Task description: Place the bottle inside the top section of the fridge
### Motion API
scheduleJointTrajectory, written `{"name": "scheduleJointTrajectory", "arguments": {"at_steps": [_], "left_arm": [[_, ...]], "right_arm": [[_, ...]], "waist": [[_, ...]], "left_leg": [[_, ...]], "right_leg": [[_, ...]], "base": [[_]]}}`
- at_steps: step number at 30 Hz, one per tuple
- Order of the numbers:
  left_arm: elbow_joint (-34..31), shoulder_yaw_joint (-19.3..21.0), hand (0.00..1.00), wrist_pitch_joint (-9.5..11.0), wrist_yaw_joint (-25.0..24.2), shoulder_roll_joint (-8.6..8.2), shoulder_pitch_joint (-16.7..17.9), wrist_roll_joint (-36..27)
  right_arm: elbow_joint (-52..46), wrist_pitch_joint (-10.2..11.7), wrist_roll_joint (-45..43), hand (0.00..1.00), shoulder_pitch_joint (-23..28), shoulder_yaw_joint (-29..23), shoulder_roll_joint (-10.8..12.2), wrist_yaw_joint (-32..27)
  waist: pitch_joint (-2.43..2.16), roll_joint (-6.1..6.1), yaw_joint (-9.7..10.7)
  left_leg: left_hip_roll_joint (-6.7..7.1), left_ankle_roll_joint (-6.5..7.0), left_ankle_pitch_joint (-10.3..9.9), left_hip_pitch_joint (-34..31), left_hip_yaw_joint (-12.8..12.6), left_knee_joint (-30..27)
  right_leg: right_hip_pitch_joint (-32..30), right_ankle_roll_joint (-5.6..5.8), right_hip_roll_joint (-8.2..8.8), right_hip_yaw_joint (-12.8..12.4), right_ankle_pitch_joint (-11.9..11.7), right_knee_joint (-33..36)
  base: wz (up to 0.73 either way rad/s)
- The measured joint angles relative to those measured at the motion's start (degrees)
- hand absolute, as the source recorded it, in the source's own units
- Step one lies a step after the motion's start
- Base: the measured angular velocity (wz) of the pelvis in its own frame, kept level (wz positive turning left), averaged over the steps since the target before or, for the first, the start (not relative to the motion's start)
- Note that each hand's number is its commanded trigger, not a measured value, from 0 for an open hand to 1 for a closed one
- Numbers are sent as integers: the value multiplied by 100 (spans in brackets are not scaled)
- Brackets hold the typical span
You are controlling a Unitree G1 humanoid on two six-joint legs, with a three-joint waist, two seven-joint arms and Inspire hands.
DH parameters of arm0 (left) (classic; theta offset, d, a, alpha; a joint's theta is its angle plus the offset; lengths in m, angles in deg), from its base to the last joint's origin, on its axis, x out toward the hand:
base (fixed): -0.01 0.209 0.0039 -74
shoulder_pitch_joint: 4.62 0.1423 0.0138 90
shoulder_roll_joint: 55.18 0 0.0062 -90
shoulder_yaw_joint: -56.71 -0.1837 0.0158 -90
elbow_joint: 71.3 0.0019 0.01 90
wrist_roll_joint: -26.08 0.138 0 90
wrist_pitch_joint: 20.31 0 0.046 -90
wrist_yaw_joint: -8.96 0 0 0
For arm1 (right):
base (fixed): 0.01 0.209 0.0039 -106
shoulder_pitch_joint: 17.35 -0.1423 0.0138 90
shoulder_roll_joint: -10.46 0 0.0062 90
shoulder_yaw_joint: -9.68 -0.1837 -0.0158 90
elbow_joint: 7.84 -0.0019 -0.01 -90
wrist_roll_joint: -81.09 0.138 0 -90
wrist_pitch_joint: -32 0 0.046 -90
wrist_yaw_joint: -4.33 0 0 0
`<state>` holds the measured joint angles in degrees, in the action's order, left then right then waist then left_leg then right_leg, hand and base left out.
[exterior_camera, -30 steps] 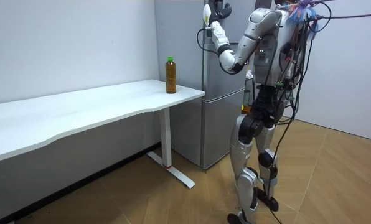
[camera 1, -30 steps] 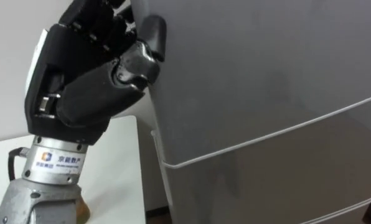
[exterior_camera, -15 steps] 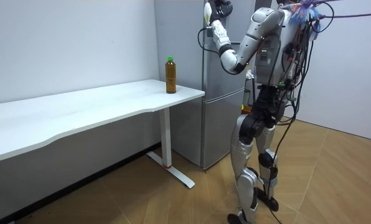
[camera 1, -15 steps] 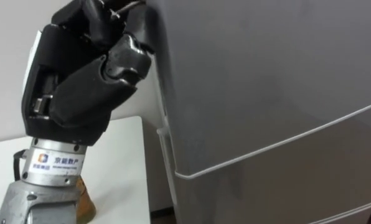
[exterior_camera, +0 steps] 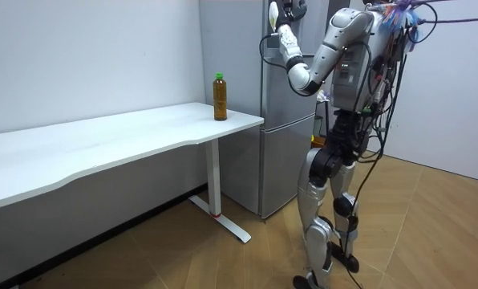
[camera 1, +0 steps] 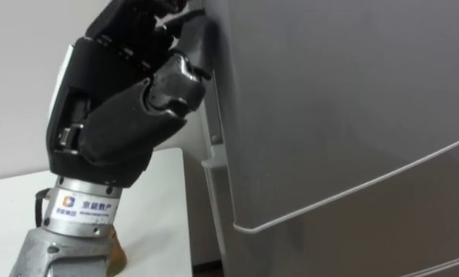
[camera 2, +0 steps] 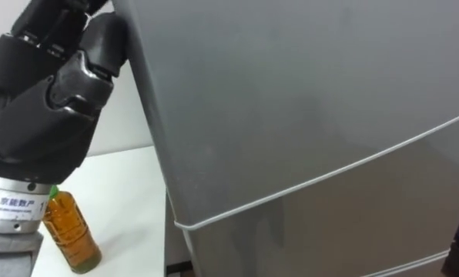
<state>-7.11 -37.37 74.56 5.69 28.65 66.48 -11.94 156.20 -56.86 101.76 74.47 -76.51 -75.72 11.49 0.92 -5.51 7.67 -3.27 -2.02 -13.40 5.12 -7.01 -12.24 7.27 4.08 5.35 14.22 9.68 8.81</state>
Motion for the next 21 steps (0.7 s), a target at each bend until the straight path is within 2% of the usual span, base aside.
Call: {"name": "scheduleJointTrajectory", "arguments": {"at_steps": [9, 21], "left_arm": [[-1, -113, 0, 11, -16, -1, 29, -9], [-2, -297, 0, 78, -110, -46, 38, -25]], "right_arm": [[-1, -65, 157, 0, 27, -6, -61, 133], [-24, -83, 156, 0, 42, -24, -112, 241]], "waist": [[-34, -47, 6], [-33, -53, 60]], "left_leg": [[-1, 13, 7, -65, -1, -38], [7, 43, 24, -47, -55, -13]], "right_leg": [[-28, 0, 0, -9, -52, 10], [-34, 8, 22, -31, -119, 14]], "base": [[0], [-1]]}}
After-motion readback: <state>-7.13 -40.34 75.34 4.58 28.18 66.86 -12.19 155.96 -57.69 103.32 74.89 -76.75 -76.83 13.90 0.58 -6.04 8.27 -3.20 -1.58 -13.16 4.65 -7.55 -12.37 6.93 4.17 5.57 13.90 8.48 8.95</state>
